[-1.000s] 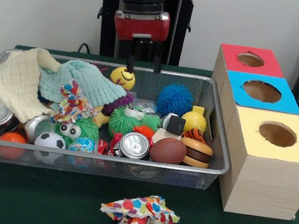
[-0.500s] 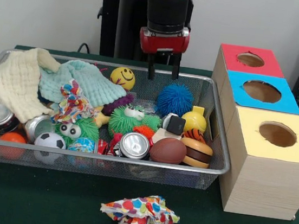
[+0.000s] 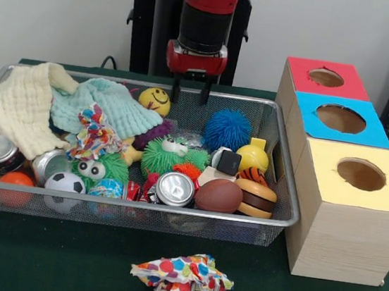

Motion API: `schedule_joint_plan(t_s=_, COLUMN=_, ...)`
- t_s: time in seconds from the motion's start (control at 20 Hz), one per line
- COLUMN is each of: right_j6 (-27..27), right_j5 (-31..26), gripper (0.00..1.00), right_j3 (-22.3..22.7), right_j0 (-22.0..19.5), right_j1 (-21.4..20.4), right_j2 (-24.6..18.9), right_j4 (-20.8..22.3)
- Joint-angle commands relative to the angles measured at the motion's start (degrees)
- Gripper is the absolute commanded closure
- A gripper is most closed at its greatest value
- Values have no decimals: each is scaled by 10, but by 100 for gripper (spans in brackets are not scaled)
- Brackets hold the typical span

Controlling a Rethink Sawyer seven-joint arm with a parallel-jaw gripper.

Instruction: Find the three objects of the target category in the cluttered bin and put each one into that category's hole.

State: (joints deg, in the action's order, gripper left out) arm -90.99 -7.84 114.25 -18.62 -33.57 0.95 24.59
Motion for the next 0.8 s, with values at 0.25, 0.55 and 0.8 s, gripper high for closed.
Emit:
schedule_joint_plan(t_s=0.25, right_j6=-91, right_j5=79, gripper=0, right_j3=-111, right_j0=37, right_j1=57, right_j2=83, right_j4=9)
schedule_joint_plan(t_s=0.55, right_j6=-101, right_j5=112, gripper=0, right_j3=-115, right_j0=42, right_j1=75, right_j2=91, right_j4=-14)
schedule_joint_plan(t_s=0.8, right_j6=-114, right_j5=173, gripper=0, right_j3=-106, right_j0=27, right_j1=85, right_j2=77, right_j4=-28)
